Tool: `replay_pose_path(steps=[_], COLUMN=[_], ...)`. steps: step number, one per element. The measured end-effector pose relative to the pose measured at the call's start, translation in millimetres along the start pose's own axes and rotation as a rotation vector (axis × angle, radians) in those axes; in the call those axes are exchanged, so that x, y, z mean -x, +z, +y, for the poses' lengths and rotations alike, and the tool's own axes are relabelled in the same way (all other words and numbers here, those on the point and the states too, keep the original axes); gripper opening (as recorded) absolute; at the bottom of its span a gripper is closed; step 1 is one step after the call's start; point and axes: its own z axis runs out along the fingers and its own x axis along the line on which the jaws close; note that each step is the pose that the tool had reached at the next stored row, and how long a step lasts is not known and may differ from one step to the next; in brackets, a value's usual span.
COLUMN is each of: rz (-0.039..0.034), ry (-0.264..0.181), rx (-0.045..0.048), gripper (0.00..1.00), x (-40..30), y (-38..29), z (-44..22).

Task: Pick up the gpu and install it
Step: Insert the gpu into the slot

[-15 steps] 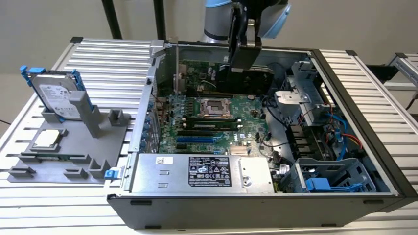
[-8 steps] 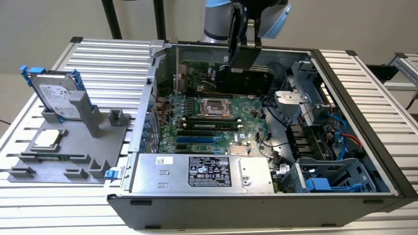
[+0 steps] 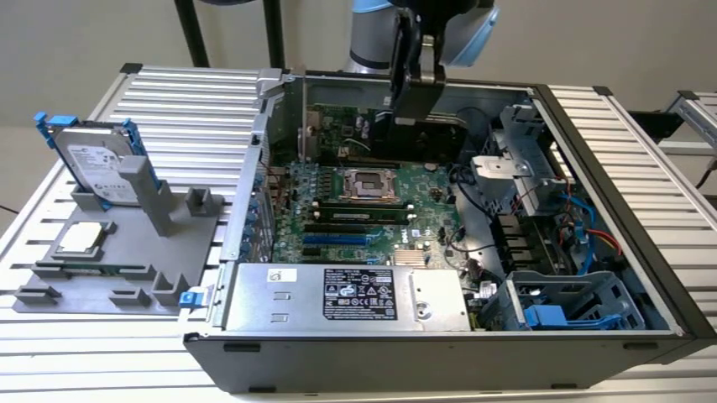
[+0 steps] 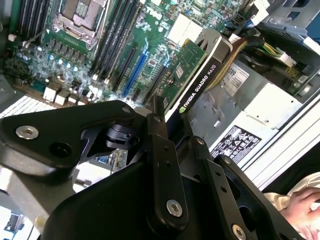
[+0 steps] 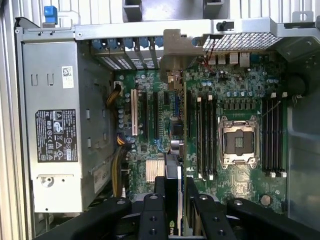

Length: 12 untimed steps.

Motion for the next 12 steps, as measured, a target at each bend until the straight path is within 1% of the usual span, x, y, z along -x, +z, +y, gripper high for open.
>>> replay_pose_path(steps=[6, 9, 12], rz=[0.0057, 0.0095, 0.012], ry=[0.0, 0.0, 0.0], rx=[-0.0004, -0.0006, -0.0008], gripper=[0.0, 0.0, 0.0], x=[11.5, 15.2, 17.0], y=[4.4, 7.3, 10.7], z=[0.6, 0.7, 0.7])
